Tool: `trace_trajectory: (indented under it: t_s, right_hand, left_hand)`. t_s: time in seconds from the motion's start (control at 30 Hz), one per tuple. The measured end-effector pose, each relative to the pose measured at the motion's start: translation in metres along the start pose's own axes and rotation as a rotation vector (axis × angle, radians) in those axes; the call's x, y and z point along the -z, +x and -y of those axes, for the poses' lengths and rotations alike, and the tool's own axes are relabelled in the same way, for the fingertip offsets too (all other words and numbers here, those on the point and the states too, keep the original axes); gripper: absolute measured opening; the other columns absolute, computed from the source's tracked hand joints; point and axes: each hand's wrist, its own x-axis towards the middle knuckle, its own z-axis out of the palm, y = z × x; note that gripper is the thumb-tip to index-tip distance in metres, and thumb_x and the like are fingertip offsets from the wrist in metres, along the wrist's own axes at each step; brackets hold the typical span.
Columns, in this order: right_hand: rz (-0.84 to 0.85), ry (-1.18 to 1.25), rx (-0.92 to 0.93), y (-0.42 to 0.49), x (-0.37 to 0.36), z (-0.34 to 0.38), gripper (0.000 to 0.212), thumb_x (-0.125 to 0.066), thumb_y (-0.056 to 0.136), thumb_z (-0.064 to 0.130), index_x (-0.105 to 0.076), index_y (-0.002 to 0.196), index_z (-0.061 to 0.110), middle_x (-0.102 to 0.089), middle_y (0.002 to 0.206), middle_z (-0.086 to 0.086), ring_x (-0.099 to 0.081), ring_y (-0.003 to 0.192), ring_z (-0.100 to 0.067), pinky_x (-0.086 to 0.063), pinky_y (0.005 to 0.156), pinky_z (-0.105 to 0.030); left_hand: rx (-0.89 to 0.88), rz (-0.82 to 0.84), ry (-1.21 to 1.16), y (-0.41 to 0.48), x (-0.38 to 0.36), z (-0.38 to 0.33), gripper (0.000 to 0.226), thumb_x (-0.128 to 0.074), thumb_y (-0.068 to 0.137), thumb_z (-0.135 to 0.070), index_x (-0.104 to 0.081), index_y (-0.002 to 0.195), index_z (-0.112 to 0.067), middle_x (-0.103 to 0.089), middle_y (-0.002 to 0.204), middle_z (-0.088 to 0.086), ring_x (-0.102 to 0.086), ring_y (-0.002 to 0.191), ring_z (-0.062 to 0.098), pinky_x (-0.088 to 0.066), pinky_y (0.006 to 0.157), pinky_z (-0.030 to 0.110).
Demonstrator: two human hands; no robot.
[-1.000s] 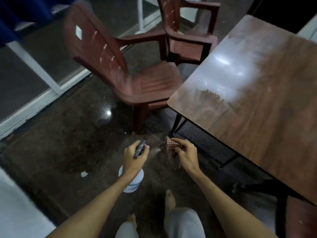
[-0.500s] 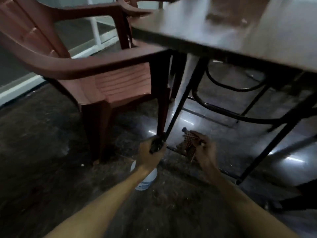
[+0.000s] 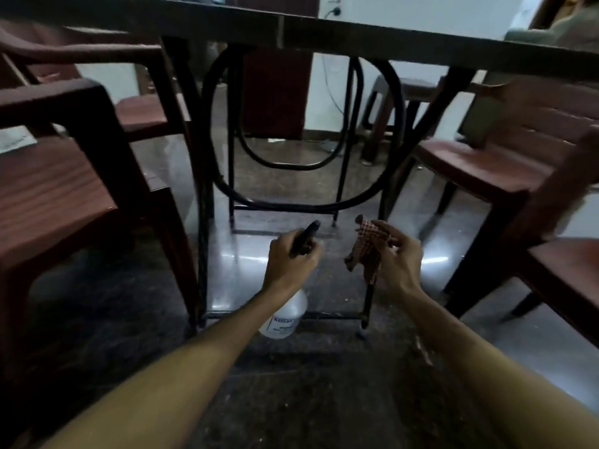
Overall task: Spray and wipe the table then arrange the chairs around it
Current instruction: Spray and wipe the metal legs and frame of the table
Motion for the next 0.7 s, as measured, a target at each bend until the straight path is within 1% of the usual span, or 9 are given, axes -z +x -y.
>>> trace_trajectory:
  t_s: [0.07,0.13,0.2,0.27,0.37,0.43,0.57,0.63,0.7]
  right_hand:
    - [-0.070,-0.014,0.033,0.011,0.021,0.002,0.032,-0.053,0.092,-0.012,-0.071,0.114,0.003,-0.072,0.089,-0.011,-0.069,0.061,-0.005,-0.056,0.049,-0.023]
    - [-0.109,-0.020,0.043,0.028,0.037,0.002,0.035,-0.054,0.092,-0.009,-0.071,0.119,0.006,-0.073,0.094,-0.008,-0.072,0.069,-0.009,-0.056,0.050,-0.022]
    - [-0.119,0.002,0.028,0.045,0.047,0.001,0.040,-0.051,0.093,-0.011,-0.069,0.124,0.007,-0.072,0.104,-0.010,-0.071,0.065,0.000,-0.051,0.047,-0.014]
    - [-0.133,0.015,0.025,0.058,0.052,0.002,0.042,-0.049,0.093,-0.014,-0.067,0.126,0.005,-0.070,0.109,-0.013,-0.069,0.063,0.005,-0.049,0.048,-0.010]
    - [-0.115,0.039,0.034,0.069,0.059,0.002,0.039,-0.049,0.094,-0.013,-0.066,0.127,0.002,-0.069,0.112,-0.016,-0.069,0.065,0.004,-0.049,0.047,-0.011]
    - [-0.098,0.041,0.022,0.074,0.061,-0.003,0.039,-0.049,0.095,-0.012,-0.065,0.128,0.002,-0.069,0.113,-0.017,-0.070,0.067,0.003,-0.050,0.047,-0.012]
    - [-0.115,0.072,0.035,0.085,0.059,-0.011,0.036,-0.051,0.096,-0.009,-0.066,0.126,0.004,-0.070,0.107,-0.011,-0.070,0.067,0.001,-0.050,0.048,-0.012]
    - [-0.132,0.082,0.046,0.096,0.058,-0.017,0.036,-0.054,0.094,-0.007,-0.070,0.122,0.011,-0.071,0.106,-0.006,-0.073,0.075,-0.003,-0.053,0.054,-0.014]
    - [-0.145,0.052,0.062,0.105,0.058,-0.024,0.039,-0.056,0.092,-0.005,-0.072,0.121,0.015,-0.072,0.112,-0.005,-0.074,0.090,-0.010,-0.057,0.065,-0.020]
  left_hand:
    - [-0.016,0.033,-0.015,0.006,-0.024,-0.011,0.034,-0.066,0.088,-0.032,-0.064,0.080,0.001,-0.063,0.067,0.022,-0.056,0.051,0.024,-0.054,0.054,0.051]
    - [-0.019,0.036,-0.006,0.011,-0.043,-0.021,0.037,-0.066,0.087,-0.036,-0.066,0.081,0.001,-0.067,0.068,0.021,-0.061,0.054,0.029,-0.055,0.055,0.050]
    - [-0.010,0.029,0.019,0.017,-0.056,-0.025,0.038,-0.066,0.087,-0.036,-0.067,0.080,0.002,-0.070,0.071,0.021,-0.067,0.061,0.038,-0.058,0.056,0.053]
    - [0.015,0.015,0.055,0.024,-0.066,-0.026,0.040,-0.068,0.090,-0.033,-0.067,0.073,0.003,-0.071,0.069,0.021,-0.068,0.062,0.039,-0.059,0.057,0.055]
    - [0.030,0.003,0.105,0.033,-0.077,-0.030,0.043,-0.074,0.092,-0.032,-0.067,0.066,0.001,-0.070,0.063,0.016,-0.070,0.060,0.032,-0.060,0.060,0.052]
    - [0.033,0.034,0.113,0.039,-0.085,-0.031,0.041,-0.078,0.089,-0.035,-0.068,0.069,-0.001,-0.072,0.065,0.013,-0.072,0.062,0.028,-0.061,0.060,0.052]
    - [0.018,0.044,0.114,0.049,-0.094,-0.029,0.039,-0.070,0.082,-0.040,-0.065,0.070,-0.003,-0.072,0.067,0.015,-0.073,0.066,0.034,-0.060,0.057,0.055]
    - [-0.006,0.045,0.112,0.051,-0.100,-0.028,0.039,-0.068,0.082,-0.040,-0.065,0.073,-0.002,-0.071,0.069,0.017,-0.072,0.067,0.036,-0.060,0.057,0.056]
    - [-0.011,0.068,0.102,0.053,-0.108,-0.027,0.034,-0.074,0.084,-0.038,-0.068,0.077,-0.005,-0.073,0.071,0.012,-0.074,0.070,0.031,-0.061,0.058,0.053]
